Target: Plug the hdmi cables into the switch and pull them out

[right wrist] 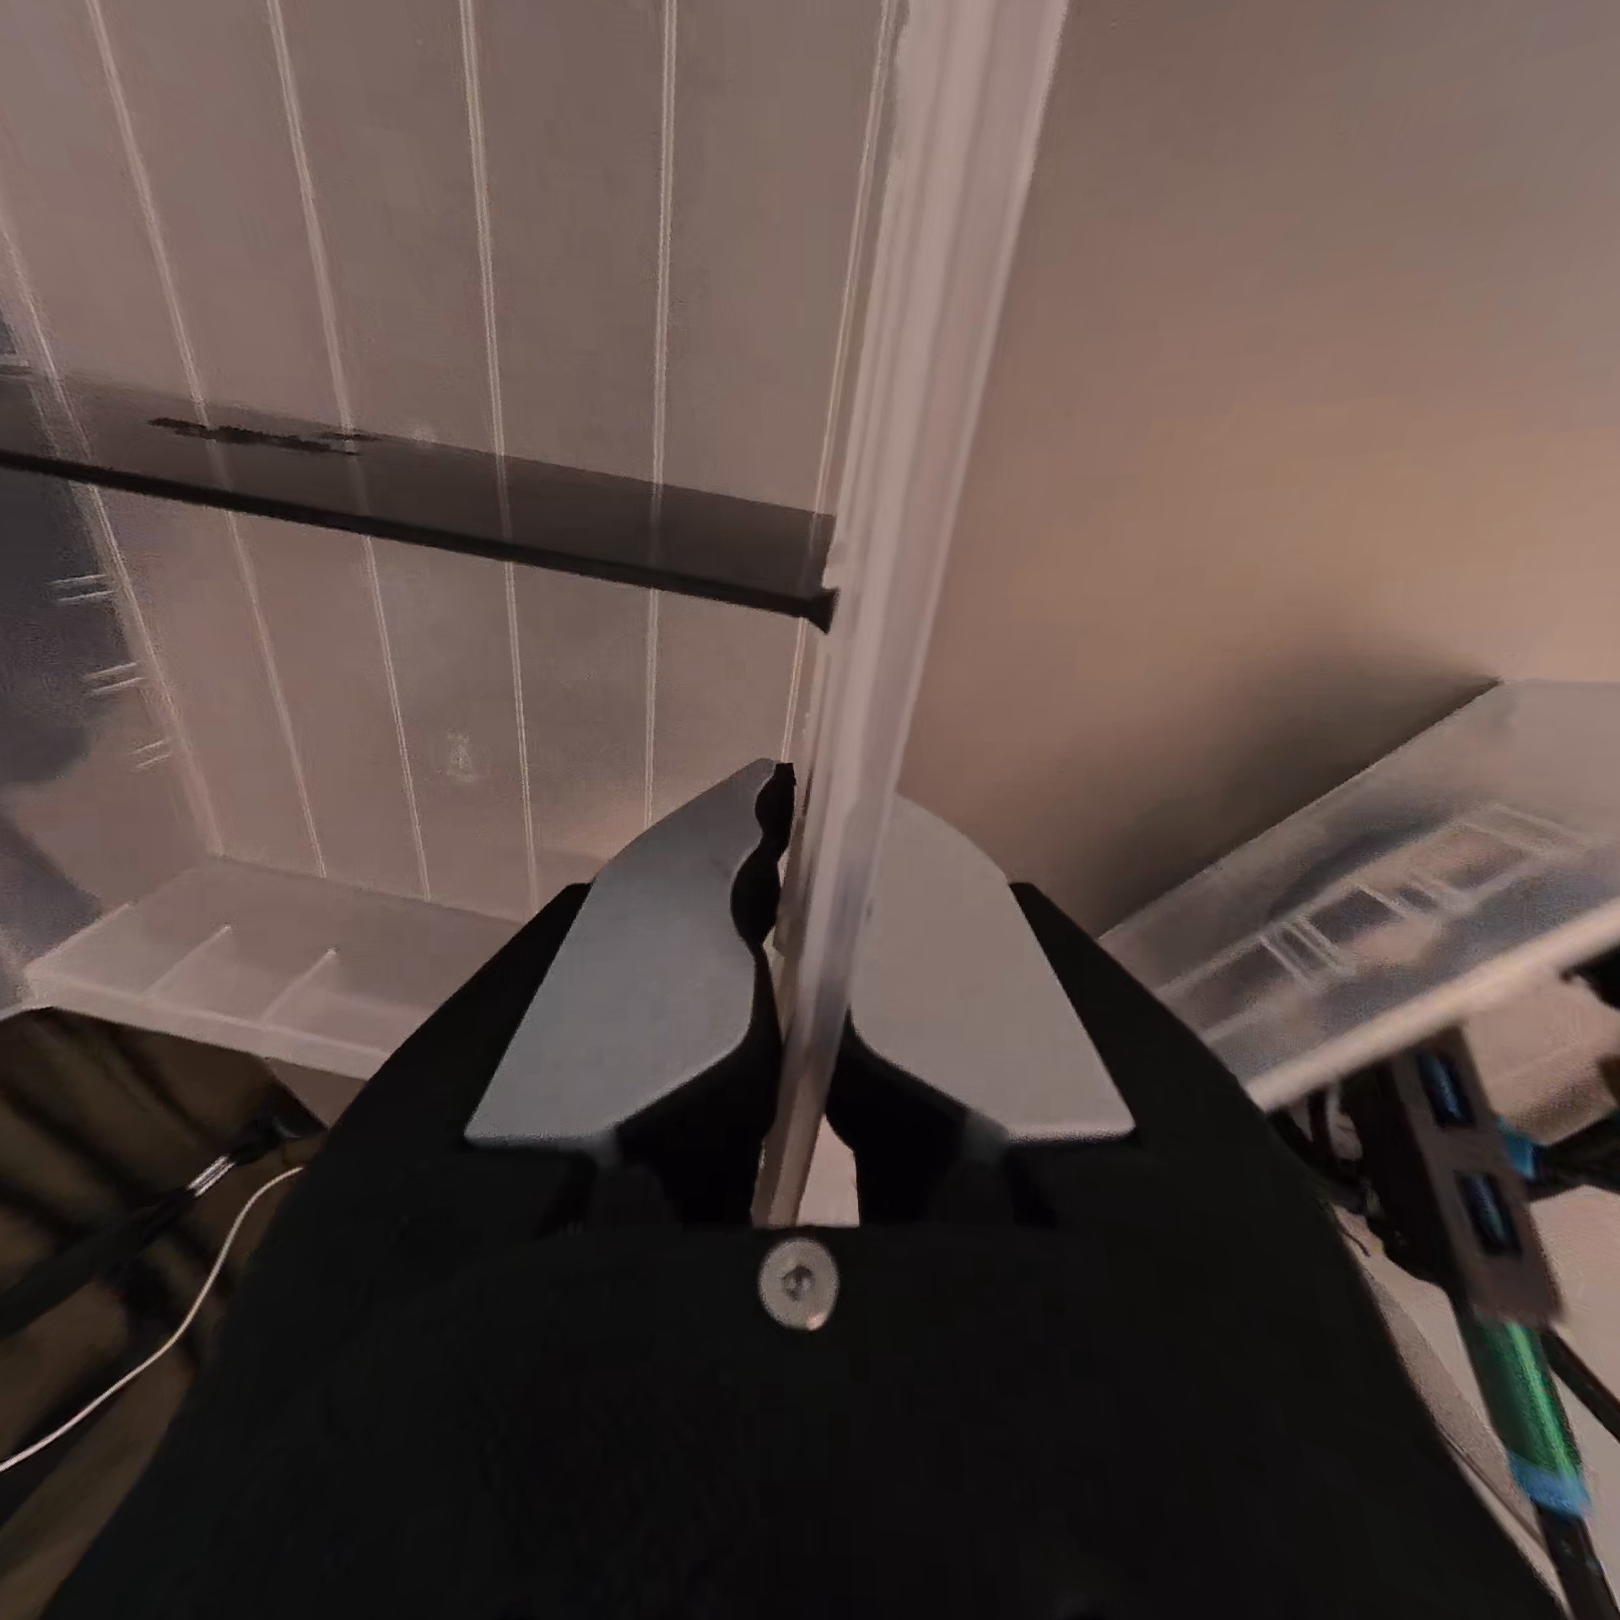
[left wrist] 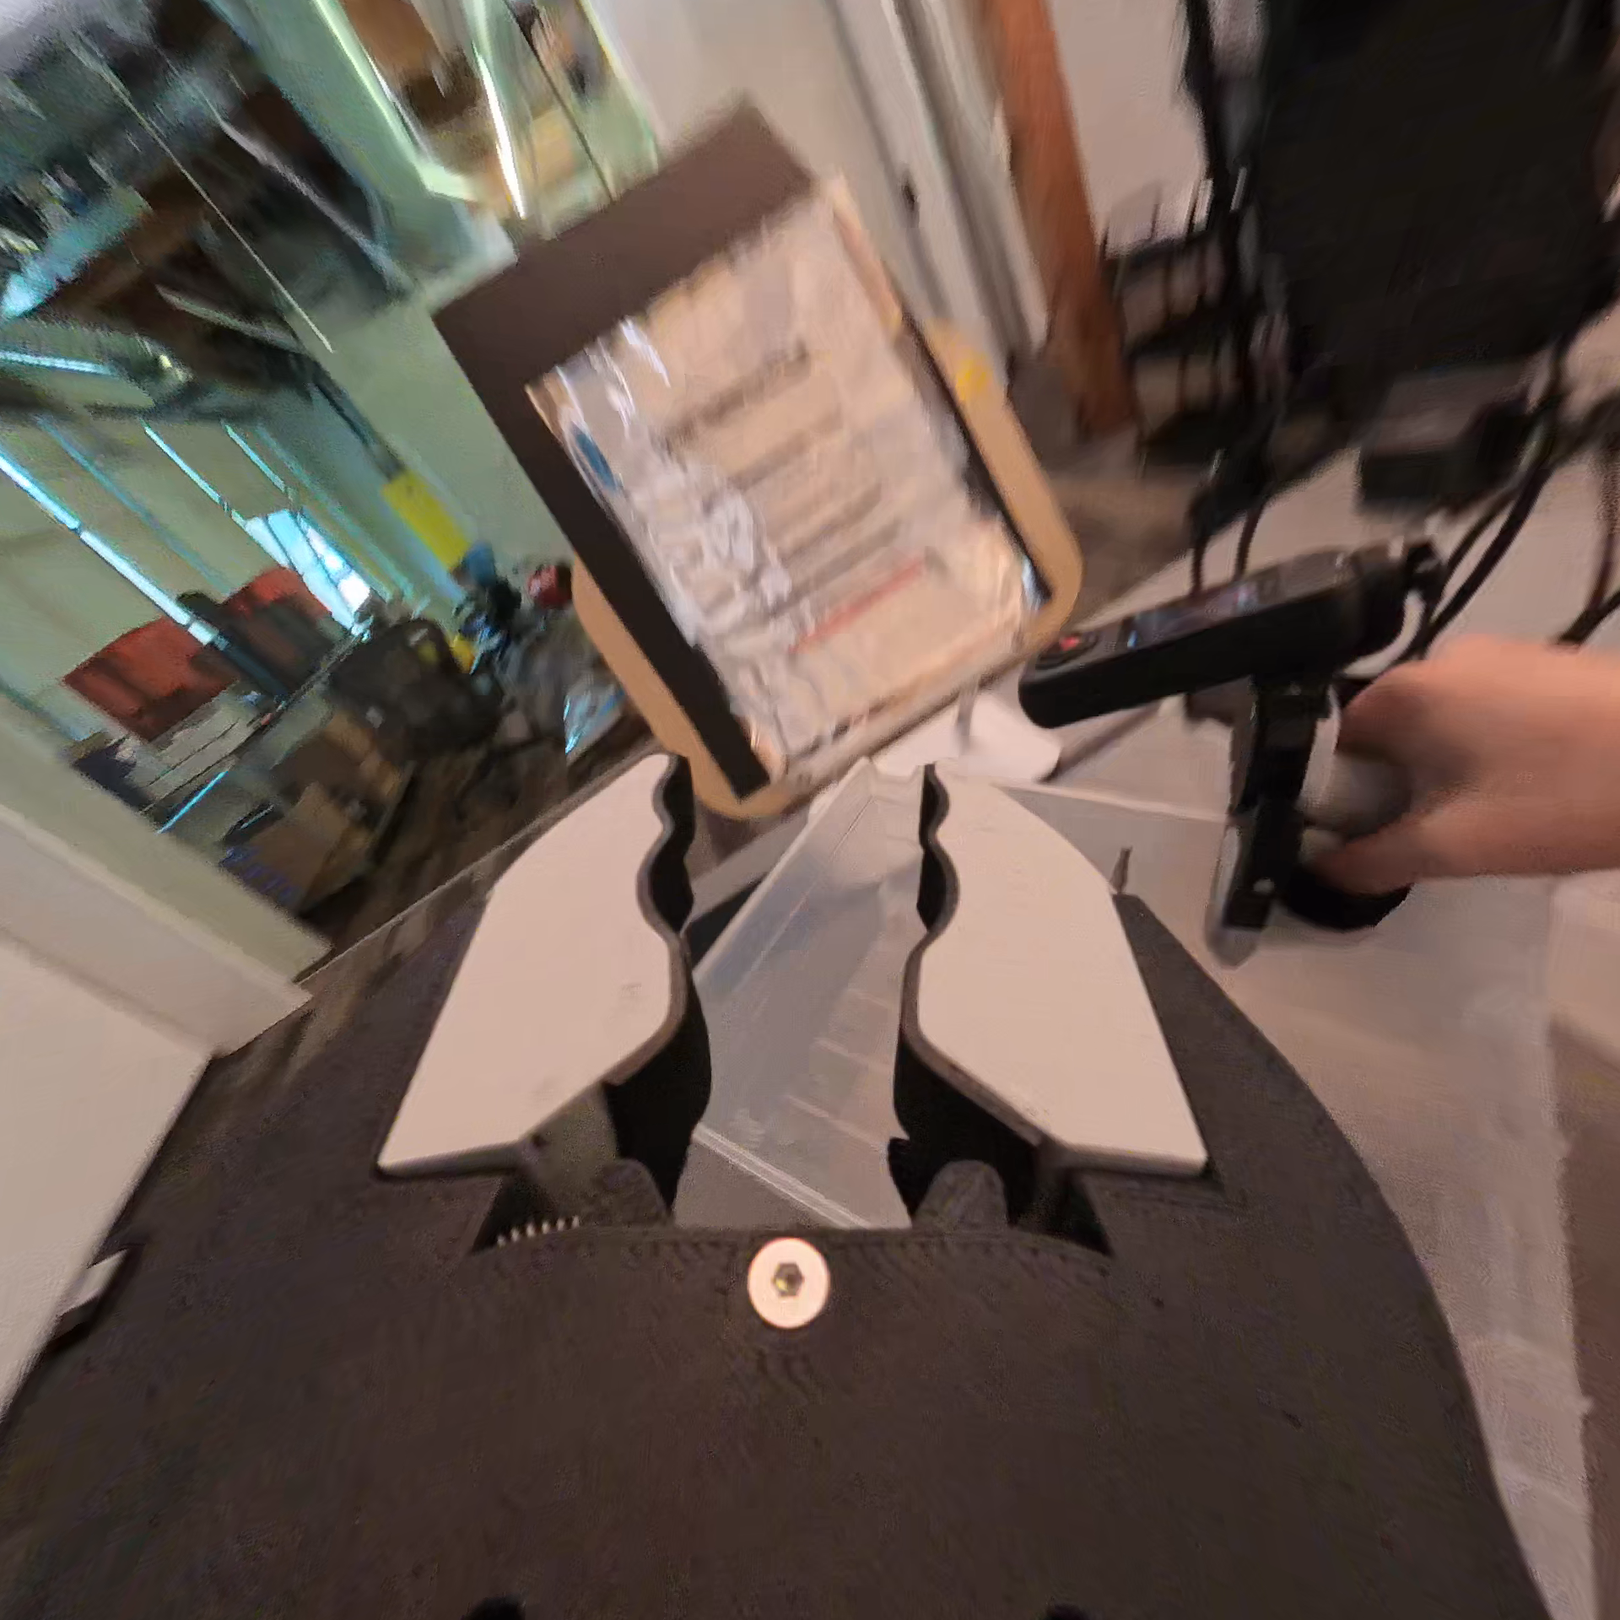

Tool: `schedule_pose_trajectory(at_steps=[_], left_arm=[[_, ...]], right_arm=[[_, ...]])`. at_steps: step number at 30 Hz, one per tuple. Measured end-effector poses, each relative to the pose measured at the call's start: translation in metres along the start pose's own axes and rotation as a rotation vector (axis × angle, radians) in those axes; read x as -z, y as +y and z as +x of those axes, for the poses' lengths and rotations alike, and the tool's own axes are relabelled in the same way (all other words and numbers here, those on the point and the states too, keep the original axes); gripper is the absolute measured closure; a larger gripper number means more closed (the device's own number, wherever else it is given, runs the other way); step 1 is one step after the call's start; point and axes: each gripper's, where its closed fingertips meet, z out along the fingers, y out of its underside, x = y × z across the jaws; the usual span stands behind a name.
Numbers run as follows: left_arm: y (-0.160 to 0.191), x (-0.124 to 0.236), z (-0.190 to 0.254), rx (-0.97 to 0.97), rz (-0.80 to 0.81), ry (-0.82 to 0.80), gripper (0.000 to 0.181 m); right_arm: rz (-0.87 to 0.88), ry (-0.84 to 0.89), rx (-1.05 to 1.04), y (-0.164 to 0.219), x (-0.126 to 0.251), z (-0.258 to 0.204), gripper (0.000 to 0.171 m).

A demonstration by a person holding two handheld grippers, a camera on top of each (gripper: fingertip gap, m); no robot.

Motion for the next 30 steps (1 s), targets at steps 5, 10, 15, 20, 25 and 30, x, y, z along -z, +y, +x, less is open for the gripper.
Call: schedule_pose_trajectory(at_steps=[5, 10, 15, 20, 25, 30], left_arm=[[-0.049, 0.041, -0.007, 0.342, 0.348, 0.152, 0.134], [-0.065, 0.065, -0.035, 0.686, 0.567, 0.355, 0.129], [-0.028, -0.002, 0.017, 0.859, 0.258, 0.663, 0.106], [0.016, -0.065, 0.159, 1.1, -0.134, 1.162, 0.09], [0.076, -0.109, 0.262, 1.034, -0.419, 1.172, 0.091], [0.104, -0.132, 0.294, 0.673, -0.542, 0.962, 0.077]], right_arm=[[0.188, -0.156, -0.096, 0.019, 0.073, 0.016, 0.166], [0.463, -0.124, -0.196, 0.053, 0.156, 0.049, 0.166], [0.679, -0.045, -0.293, 0.114, 0.22, 0.085, 0.166], [0.888, -0.189, -0.46, 0.184, 0.251, 0.127, 0.167], [1.097, -0.257, -0.621, 0.248, 0.264, 0.175, 0.167], [1.066, 0.033, -0.961, 0.332, 0.246, 0.238, 0.167]])
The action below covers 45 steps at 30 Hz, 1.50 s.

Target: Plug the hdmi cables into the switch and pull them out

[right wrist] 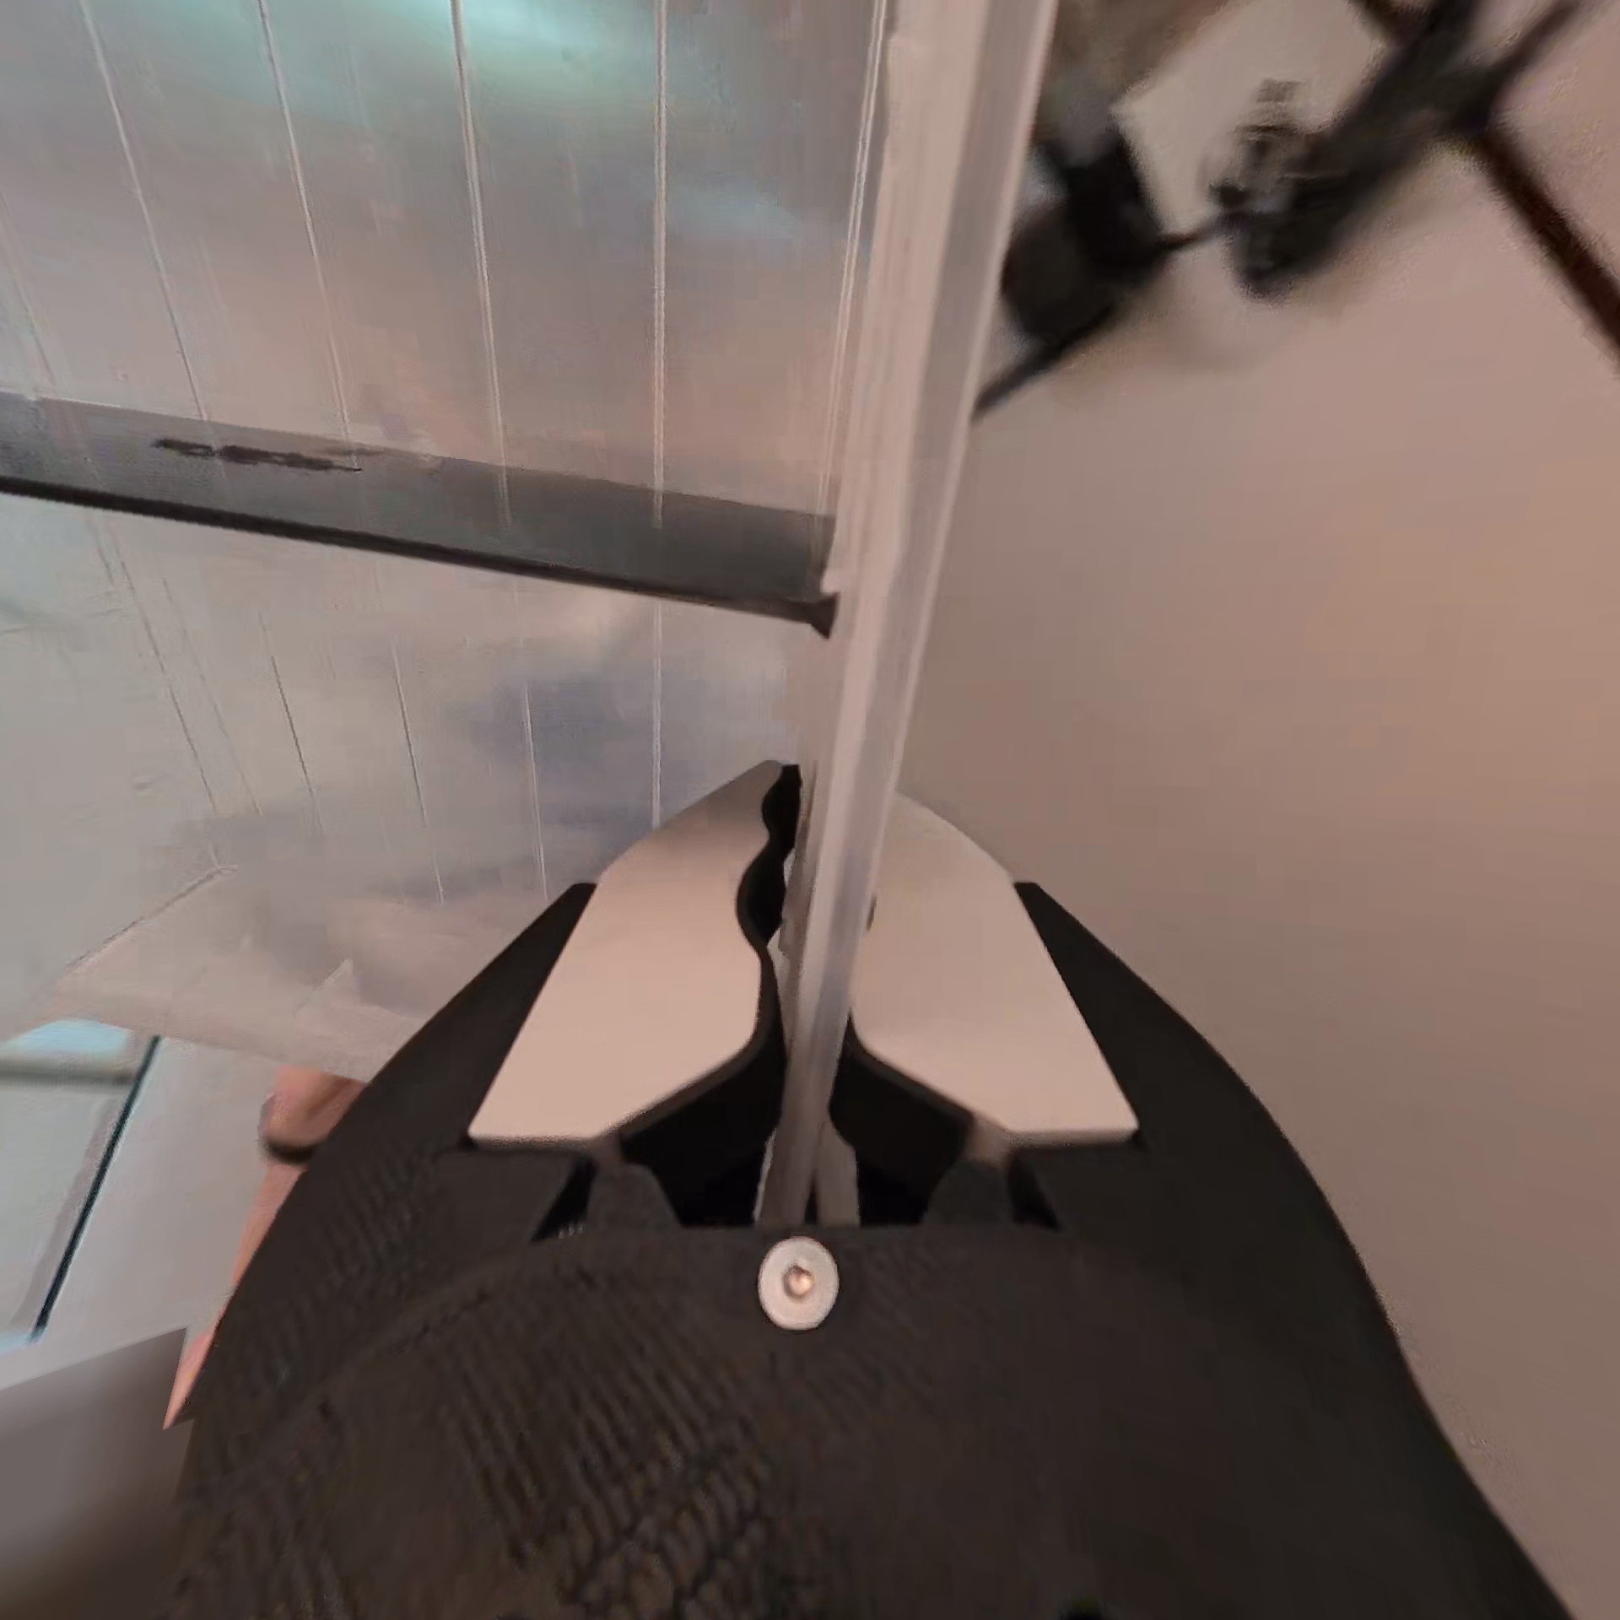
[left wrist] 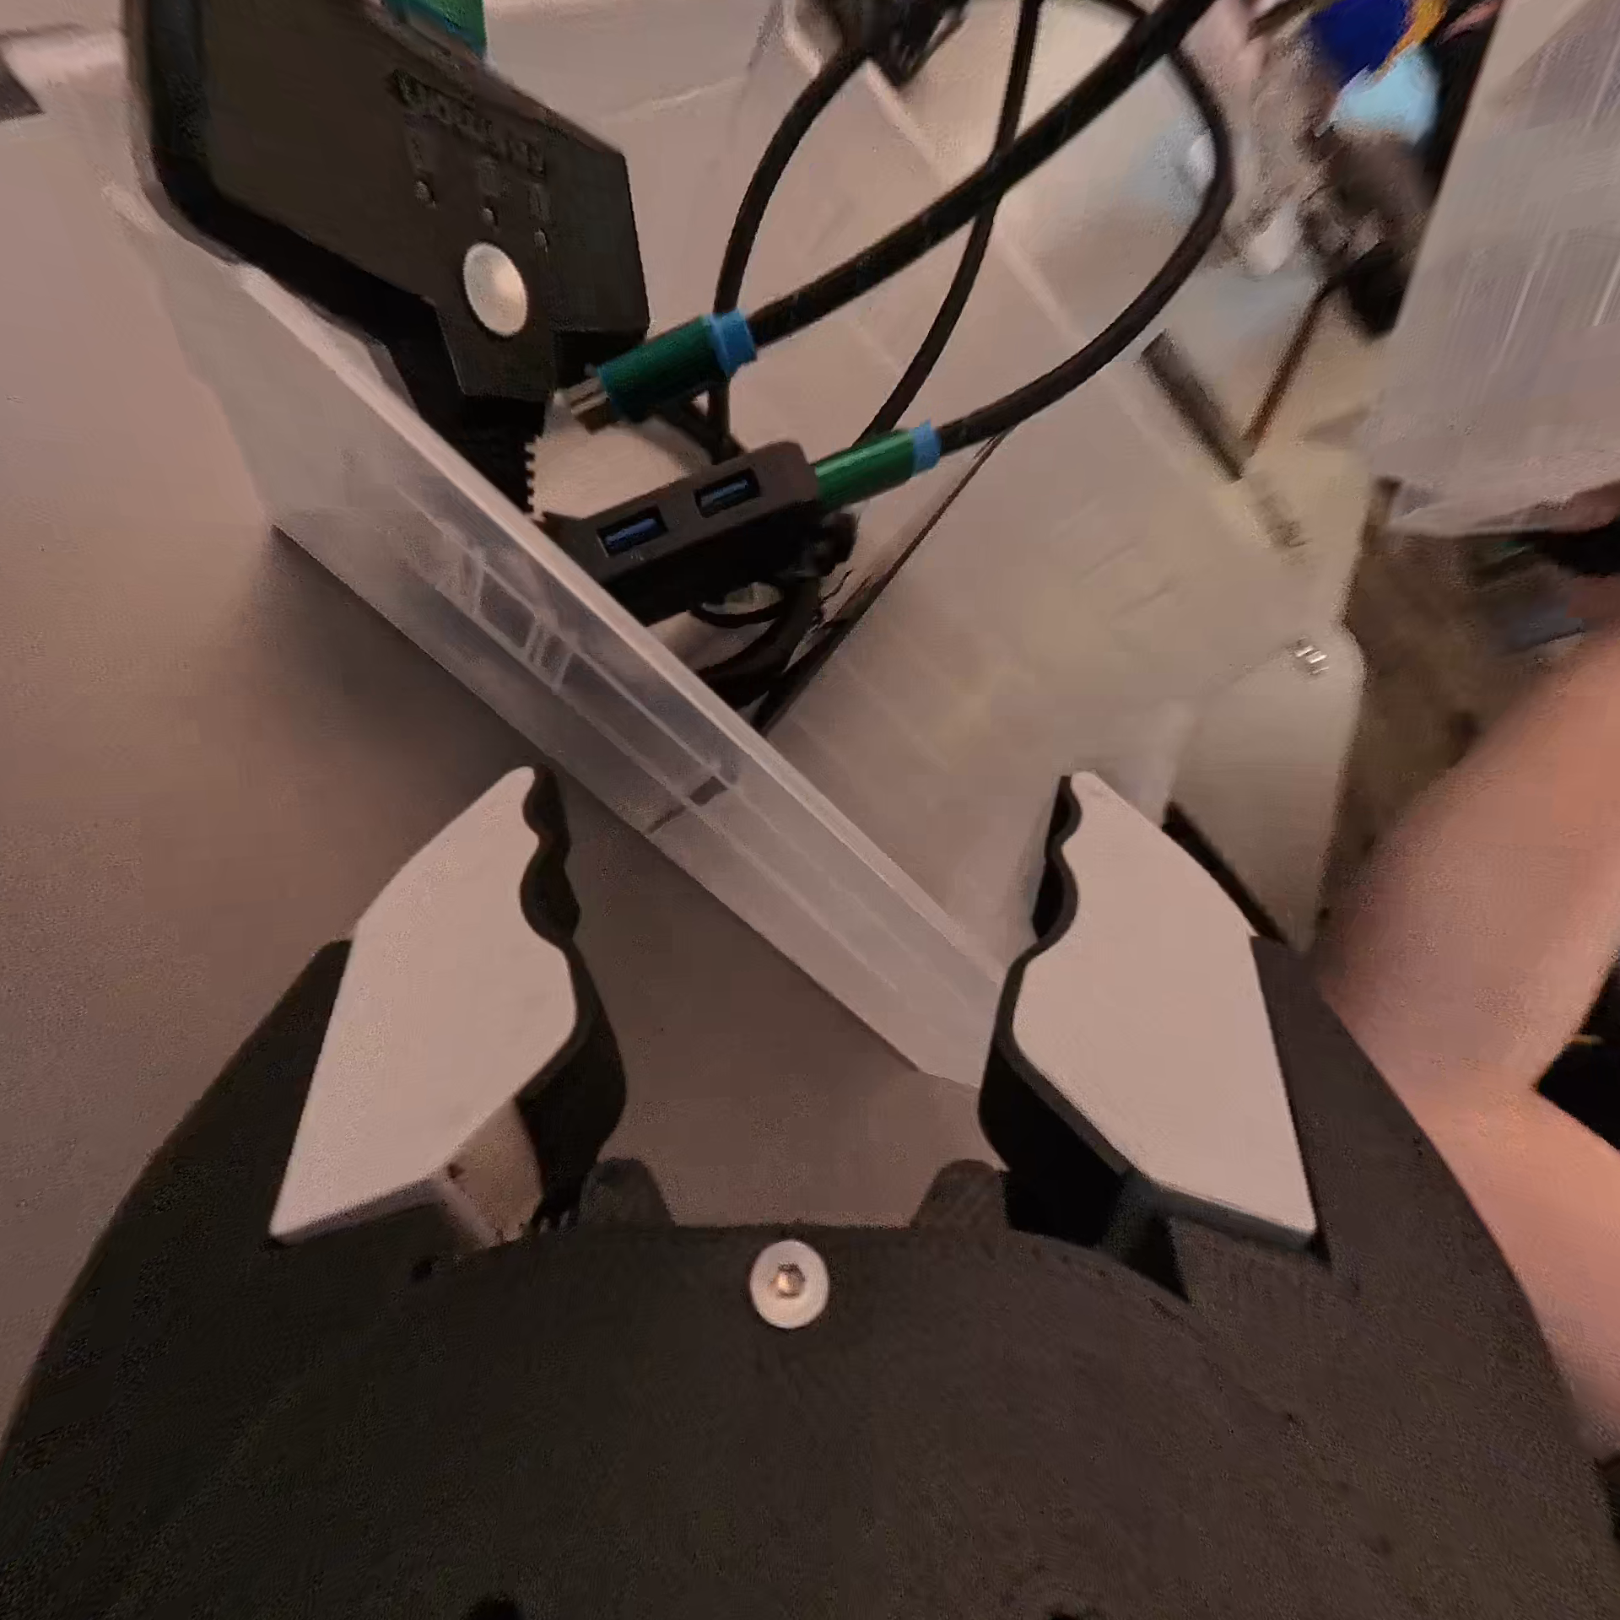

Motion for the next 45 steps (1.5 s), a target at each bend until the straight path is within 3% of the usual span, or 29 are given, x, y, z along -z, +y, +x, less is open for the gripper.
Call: schedule_pose_trajectory(at_steps=[2, 3, 10, 14, 19, 23, 26, 33, 37, 41, 45], left_arm=[[0.011, -0.012, -0.007, -0.044, -0.109, -0.085, 0.075], [0.015, -0.015, -0.009, -0.062, -0.164, -0.1, 0.064], [0.033, 0.002, -0.003, -0.017, -0.416, 0.072, 0.135], [0.029, 0.029, -0.033, -0.043, -0.483, -0.007, 0.152], [0.026, 0.091, -0.097, 0.036, -0.424, -0.114, 0.166], [0.028, 0.156, -0.167, 0.132, -0.284, -0.254, 0.171], [0.043, 0.215, -0.212, 0.177, -0.198, -0.398, 0.166], [0.093, 0.328, -0.268, 0.434, -0.086, -0.553, 0.167], [0.114, 0.367, -0.285, 0.587, 0.013, -0.591, 0.17], [0.131, 0.395, -0.292, 0.648, 0.036, -0.654, 0.171], [0.14, 0.4, -0.285, 0.696, 0.03, -0.606, 0.17]], right_arm=[[-0.019, 0.124, -0.06, 0.007, 0.004, 0.035, 0.167], [-0.032, 0.166, -0.09, 0.011, 0.004, 0.05, 0.167], [-0.159, 0.186, -0.257, 0.038, -0.018, 0.091, 0.164], [-0.24, 0.185, -0.234, 0.049, -0.033, 0.092, 0.164], [-0.422, 0.203, -0.147, 0.071, -0.057, 0.085, 0.164], [-0.602, 0.216, -0.085, 0.096, -0.082, 0.079, 0.164], [-0.686, 0.239, 0.011, 0.104, -0.097, 0.073, 0.165], [-0.837, 0.31, 0.14, 0.119, -0.108, 0.05, 0.161], [-0.87, 0.412, 0.287, 0.115, -0.106, 0.056, 0.166], [-0.87, 0.441, 0.233, 0.116, -0.097, 0.058, 0.163], [-0.918, 0.416, 0.261, 0.124, -0.088, 0.05, 0.149]])
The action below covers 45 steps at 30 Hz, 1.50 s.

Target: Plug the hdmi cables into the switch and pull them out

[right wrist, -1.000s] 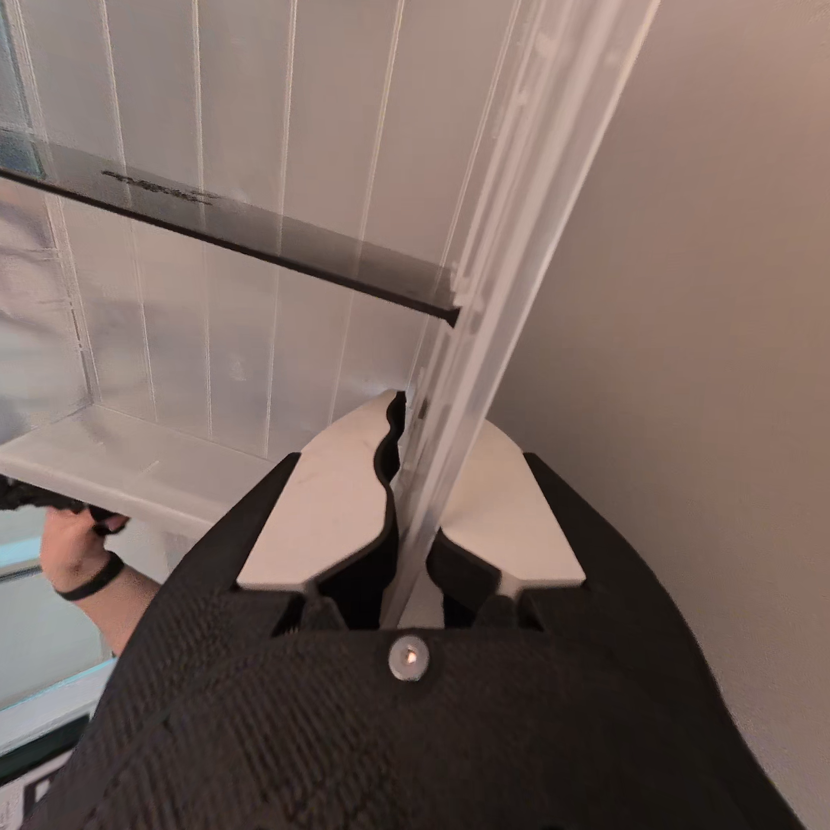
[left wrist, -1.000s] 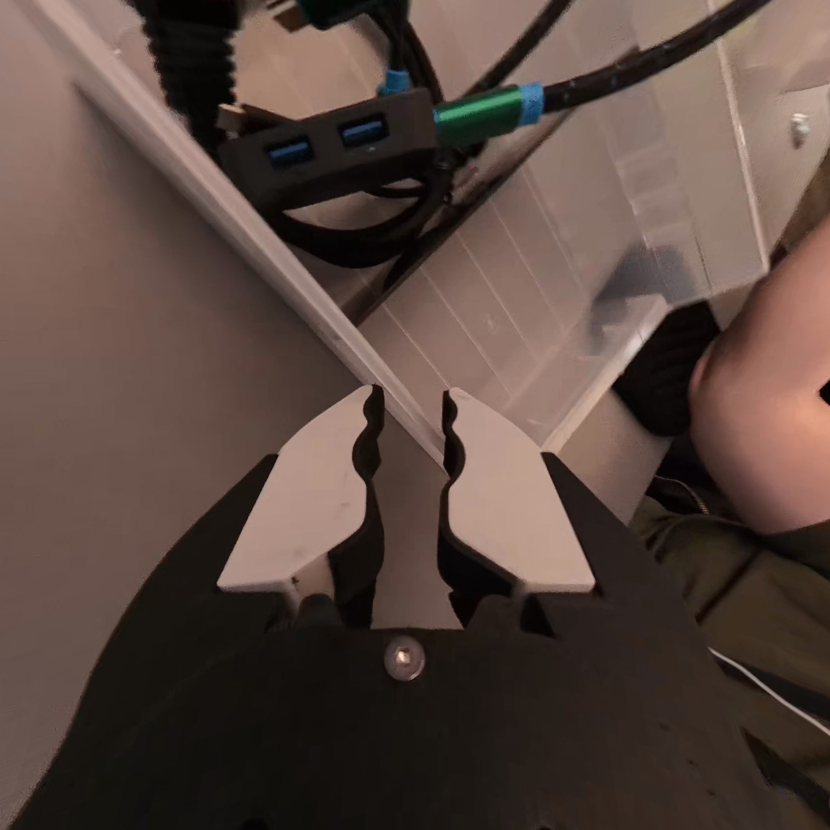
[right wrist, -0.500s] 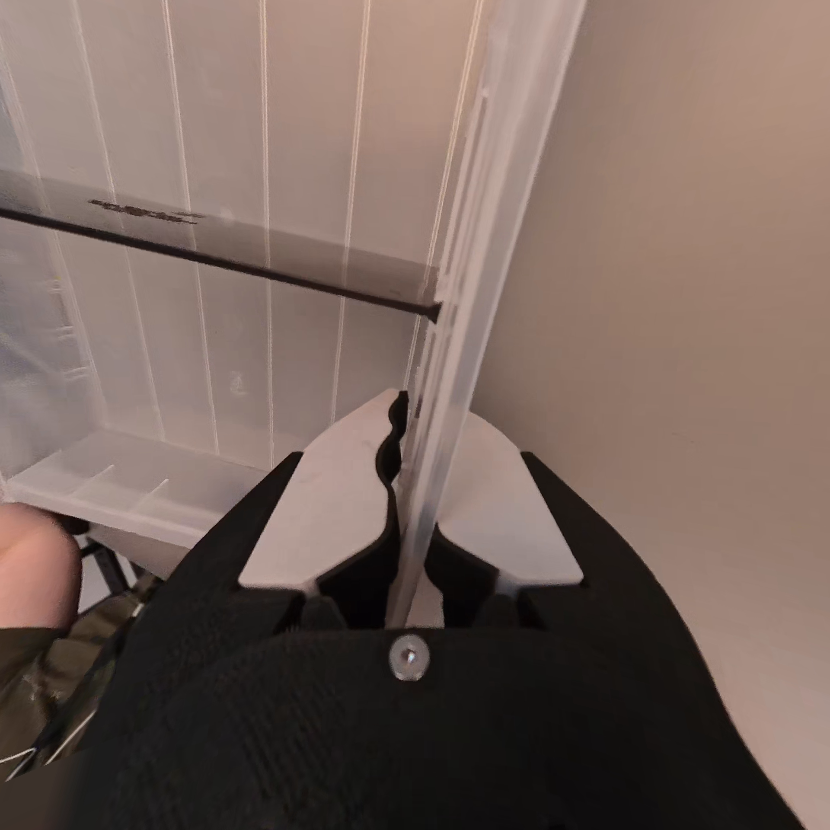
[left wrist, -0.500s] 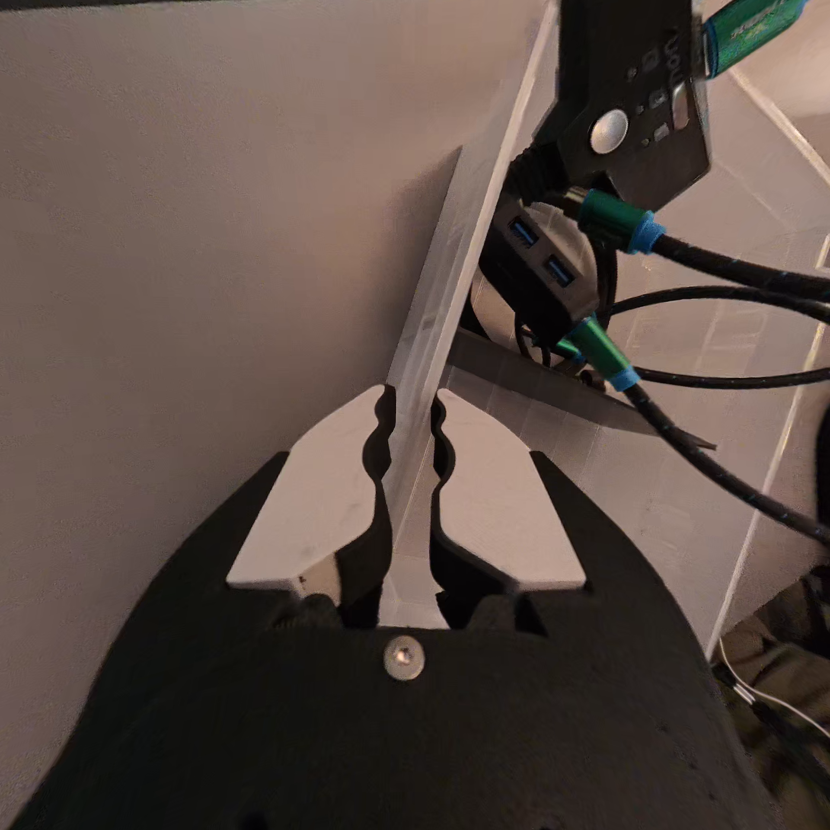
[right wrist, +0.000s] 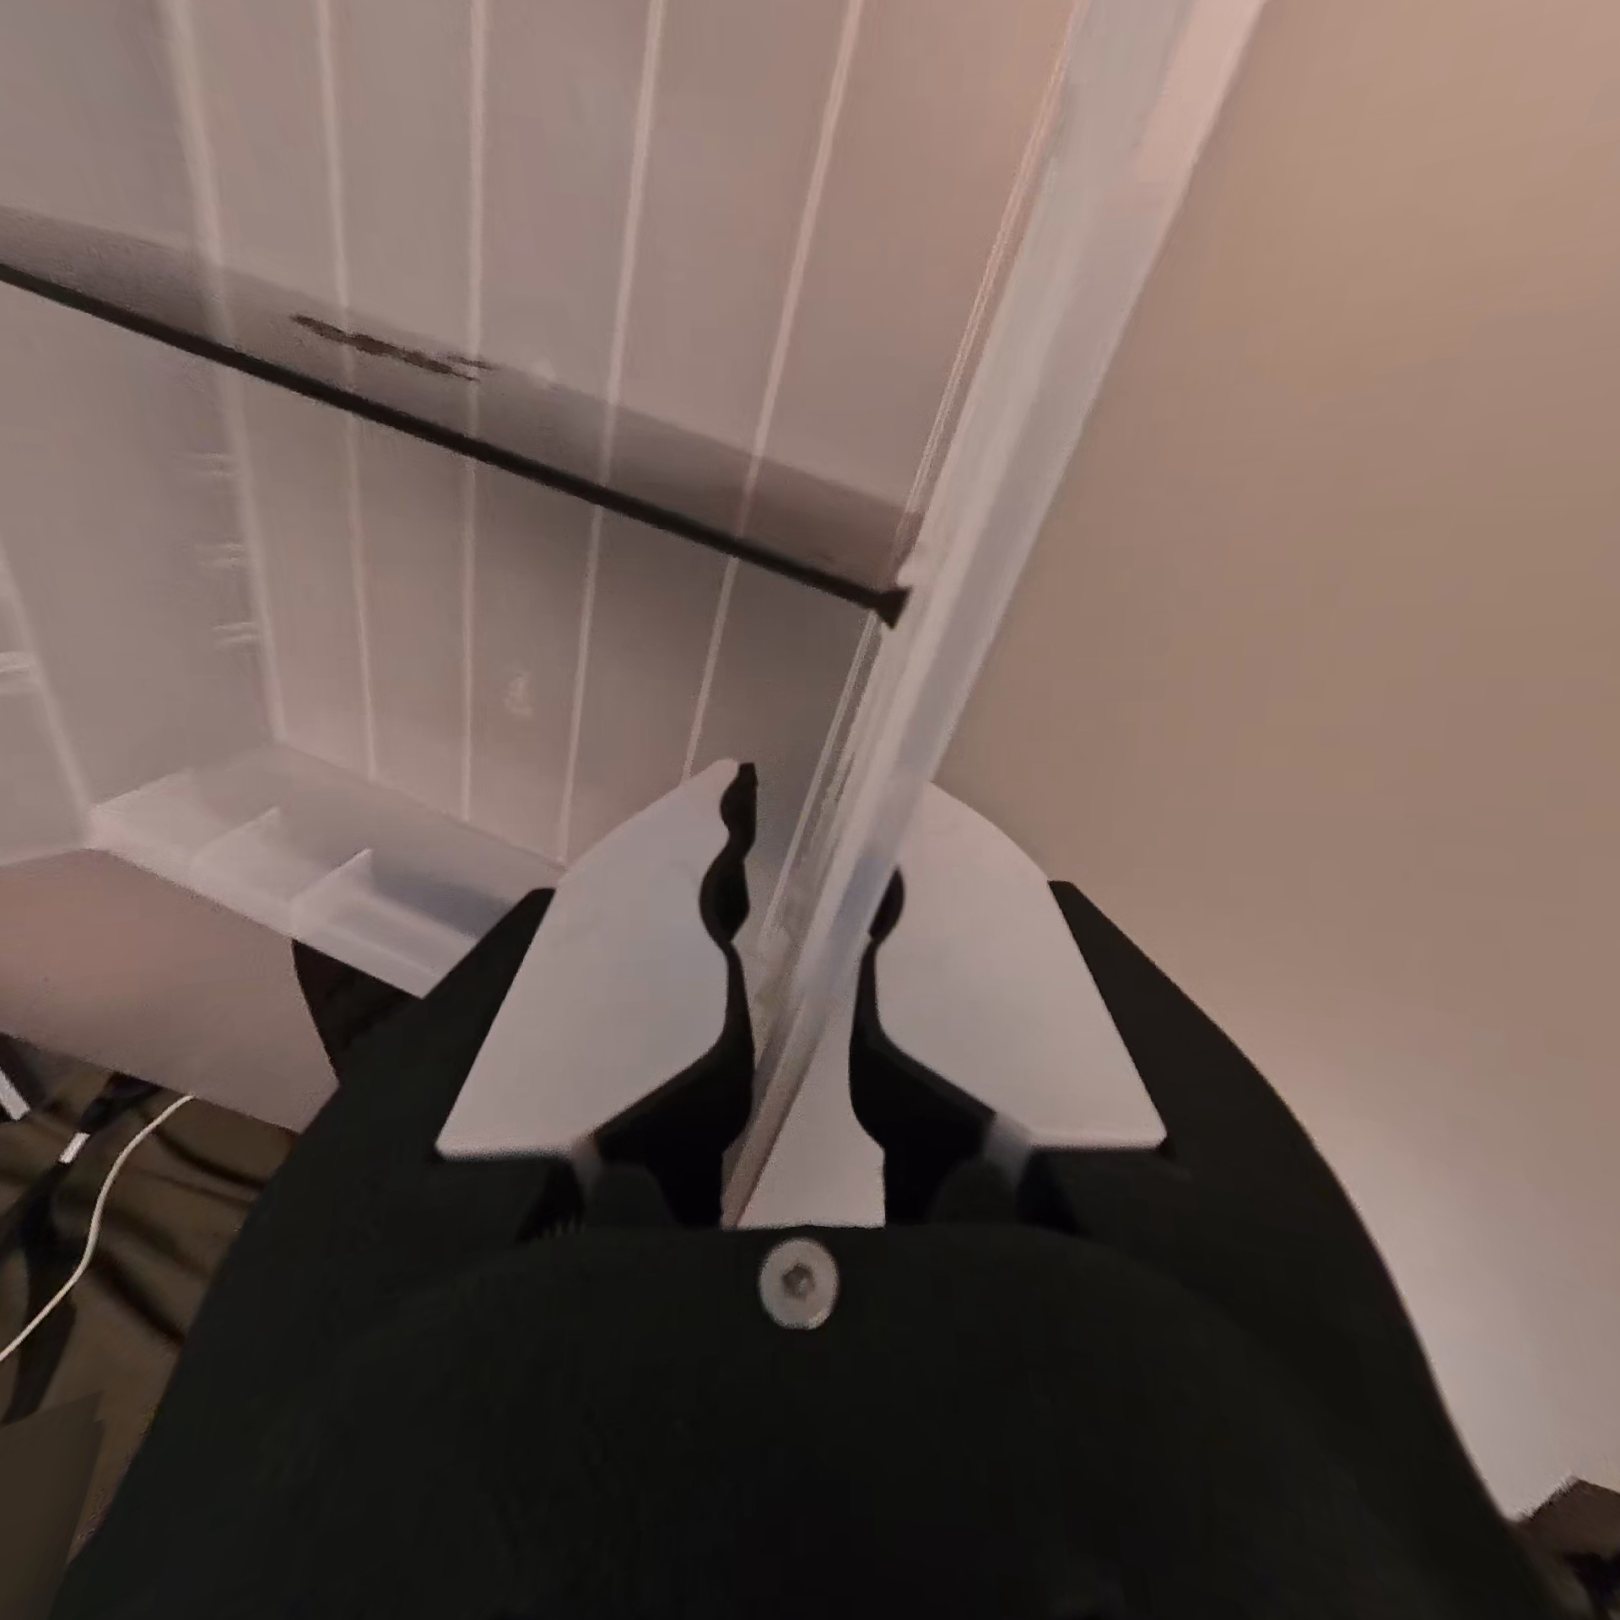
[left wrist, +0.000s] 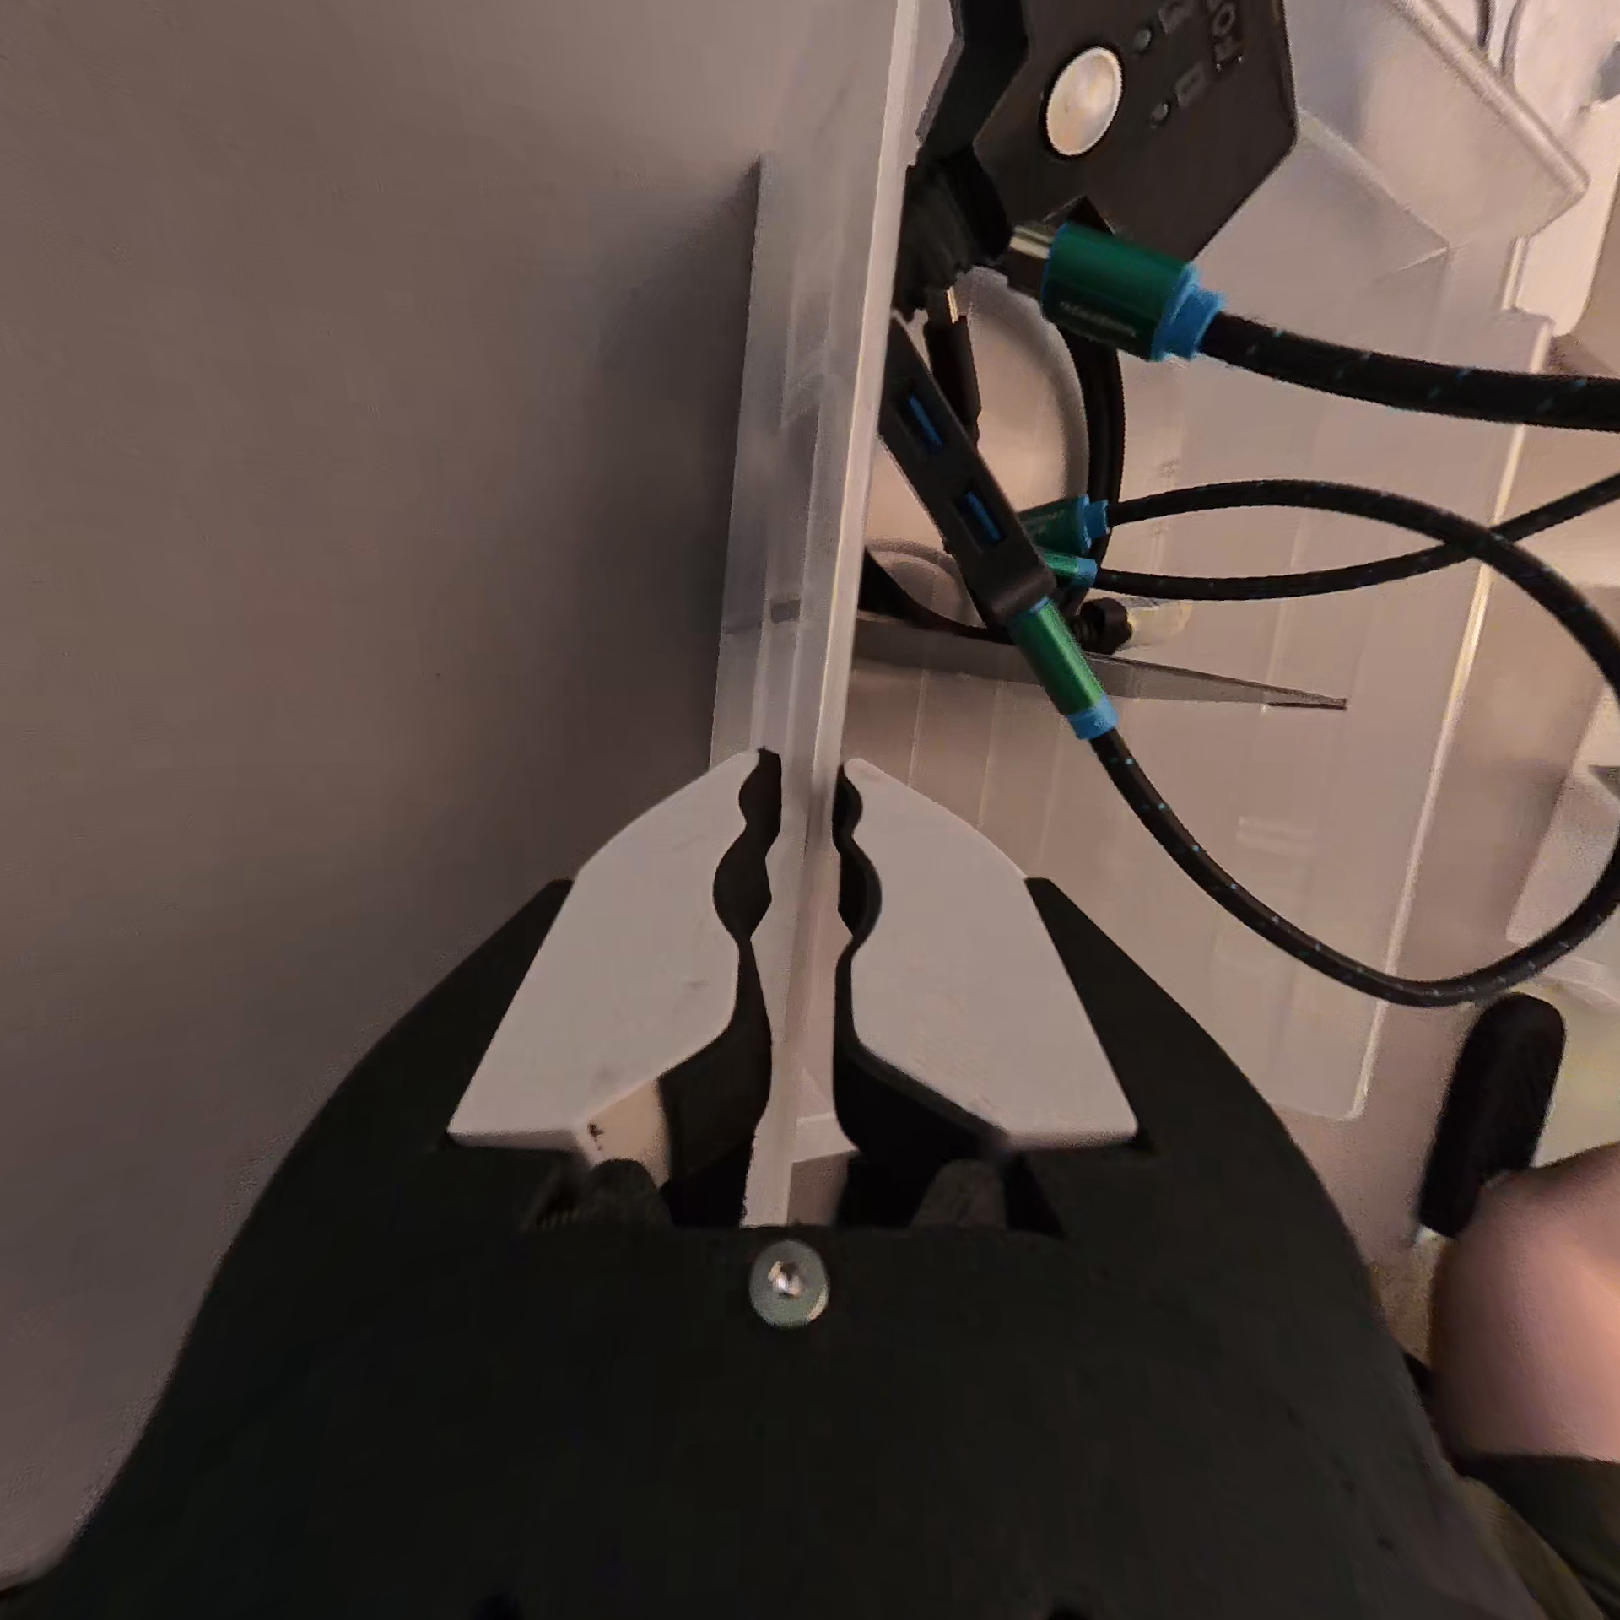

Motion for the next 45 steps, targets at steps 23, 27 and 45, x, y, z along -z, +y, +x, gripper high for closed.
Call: schedule_pose_trajectory(at_steps=[23, 27, 45], left_arm=[[0.007, 0.002, 0.0, -0.102, -0.035, -0.048, 0.173], [0.009, 0.004, -0.004, -0.159, -0.046, -0.087, 0.174], [-0.017, 0.035, 0.001, -0.203, 0.157, -0.125, 0.172]], right_arm=[[-0.001, 0.078, 0.009, -0.014, -0.001, 0.004, 0.16], [0.0, 0.098, 0.0, -0.014, 0.0, 0.008, 0.162], [0.046, -0.071, -0.042, -0.015, 0.001, 0.001, 0.143]])
